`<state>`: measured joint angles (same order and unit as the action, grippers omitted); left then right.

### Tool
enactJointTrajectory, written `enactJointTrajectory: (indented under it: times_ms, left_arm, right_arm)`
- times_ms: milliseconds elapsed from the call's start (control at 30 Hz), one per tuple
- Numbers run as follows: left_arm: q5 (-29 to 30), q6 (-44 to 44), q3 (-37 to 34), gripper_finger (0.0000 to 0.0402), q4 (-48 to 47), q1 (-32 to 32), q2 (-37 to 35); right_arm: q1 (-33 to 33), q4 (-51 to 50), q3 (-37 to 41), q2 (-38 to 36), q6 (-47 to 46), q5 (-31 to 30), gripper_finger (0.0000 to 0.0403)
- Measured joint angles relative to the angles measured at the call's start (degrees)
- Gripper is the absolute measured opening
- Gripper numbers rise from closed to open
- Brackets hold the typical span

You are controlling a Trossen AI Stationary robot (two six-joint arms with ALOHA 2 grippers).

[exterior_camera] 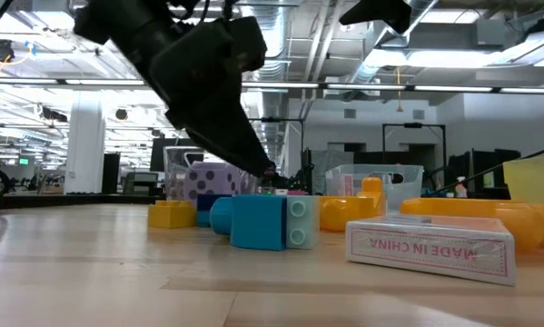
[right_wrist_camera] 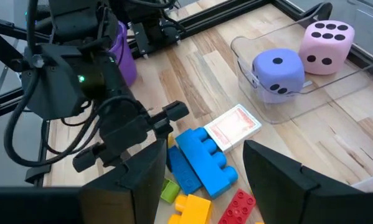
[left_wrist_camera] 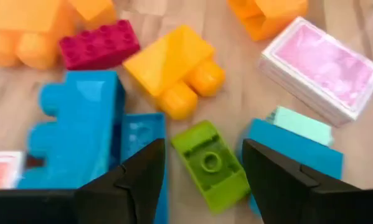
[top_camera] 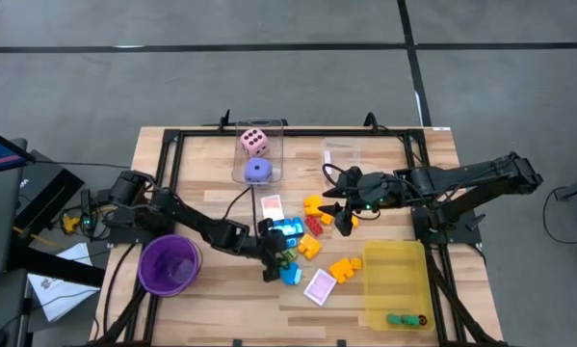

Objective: Pick & Place Toys
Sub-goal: Put the light green game piece into the bin

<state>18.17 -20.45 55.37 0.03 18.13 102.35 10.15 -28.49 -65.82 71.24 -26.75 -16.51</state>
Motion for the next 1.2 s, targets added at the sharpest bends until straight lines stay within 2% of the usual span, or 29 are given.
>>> enactJointTrajectory:
  times_ms: [233,500,767,1200]
  left_arm:
    - [-3.45,0.13,3.85,0.0189,-8.43,-2.18,1.91]
    - [-5.43,-4.39,9.84,0.0171,-16.23,-2.07,6.07]
    - [-4.98,-11.51,10.41,0.0132,-18.17,-2.16,6.60]
    - [-6.61,-11.78,10.39,0.0074,-18.33,-2.47,6.60]
  right_arm:
    - [0.00,0.02,0.00,0.00,0.22,0.01,0.0207]
    - [0.00,-0.37,0.00,0.00,0.20,0.02,0.0207]
    - [0.00,-1.11,0.00,0.00,-0.06,0.13,0.0207]
    - [0.00,-1.07,0.00,0.00,0.20,0.11,0.0207]
